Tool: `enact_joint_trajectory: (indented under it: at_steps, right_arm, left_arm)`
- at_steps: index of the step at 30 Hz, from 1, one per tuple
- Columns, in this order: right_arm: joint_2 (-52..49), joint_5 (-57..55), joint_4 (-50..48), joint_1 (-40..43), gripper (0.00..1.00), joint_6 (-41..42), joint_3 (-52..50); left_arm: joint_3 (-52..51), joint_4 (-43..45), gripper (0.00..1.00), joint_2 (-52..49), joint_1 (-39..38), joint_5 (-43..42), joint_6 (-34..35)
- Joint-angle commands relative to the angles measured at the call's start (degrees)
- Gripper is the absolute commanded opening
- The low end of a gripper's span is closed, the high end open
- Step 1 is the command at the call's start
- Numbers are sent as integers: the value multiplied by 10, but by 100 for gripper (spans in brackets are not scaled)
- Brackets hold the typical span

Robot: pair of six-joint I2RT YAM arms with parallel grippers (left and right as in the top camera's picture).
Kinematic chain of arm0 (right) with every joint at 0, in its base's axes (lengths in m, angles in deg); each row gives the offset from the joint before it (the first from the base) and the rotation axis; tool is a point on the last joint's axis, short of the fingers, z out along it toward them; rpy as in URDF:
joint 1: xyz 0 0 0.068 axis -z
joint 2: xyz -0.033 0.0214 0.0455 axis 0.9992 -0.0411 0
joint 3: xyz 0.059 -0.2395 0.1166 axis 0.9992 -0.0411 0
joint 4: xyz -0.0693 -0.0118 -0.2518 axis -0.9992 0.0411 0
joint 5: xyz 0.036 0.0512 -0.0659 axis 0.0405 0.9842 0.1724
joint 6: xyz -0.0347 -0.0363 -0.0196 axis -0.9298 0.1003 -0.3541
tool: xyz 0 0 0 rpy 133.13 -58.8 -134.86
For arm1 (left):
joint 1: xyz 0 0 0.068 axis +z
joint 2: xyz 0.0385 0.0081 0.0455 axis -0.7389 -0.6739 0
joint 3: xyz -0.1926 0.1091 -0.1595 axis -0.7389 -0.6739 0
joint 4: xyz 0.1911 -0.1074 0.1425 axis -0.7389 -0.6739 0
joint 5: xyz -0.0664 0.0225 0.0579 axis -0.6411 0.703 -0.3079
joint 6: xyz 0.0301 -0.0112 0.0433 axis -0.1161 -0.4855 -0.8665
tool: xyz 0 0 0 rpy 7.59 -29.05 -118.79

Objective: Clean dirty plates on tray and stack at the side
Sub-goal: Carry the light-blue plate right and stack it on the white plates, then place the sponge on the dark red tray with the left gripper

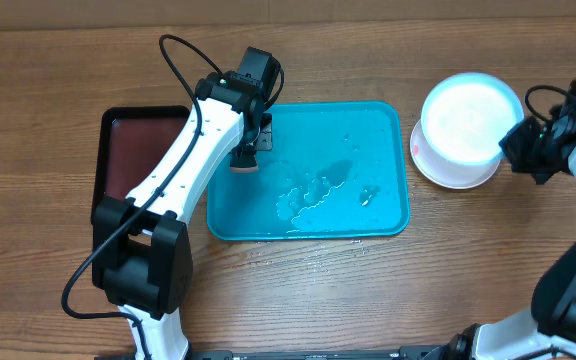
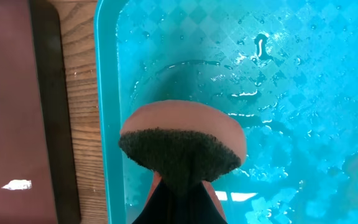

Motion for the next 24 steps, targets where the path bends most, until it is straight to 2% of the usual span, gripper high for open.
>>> enact_joint_trajectory:
  at_steps: [1,6,8,11,16,20,24]
  right_arm:
    - [-31,3,-9,11,4,-7,-21]
    - [-43,-2,-23,16,4,2,-31]
    - [-43,-1,-26,14,21,3,-31]
    - [-43,19,-26,9,39,-1,-31]
    - [-43,91,-17,-10,55,-51,-24]
    - [-43,96,27,-43,58,-62,2]
    - [-43,96,52,-89,59,-64,15]
  left_arm:
    - [-3,2,4,1,3,-10,8]
    - [-3,4,4,1,5,-10,-8]
    - [2,3,4,2,8,-8,-19]
    - [26,-19,5,5,16,-8,-23]
    - [109,-101,4,8,41,-9,-25]
    - [162,-169,4,8,74,-5,-32]
    - [172,-228,4,8,119,26,-31]
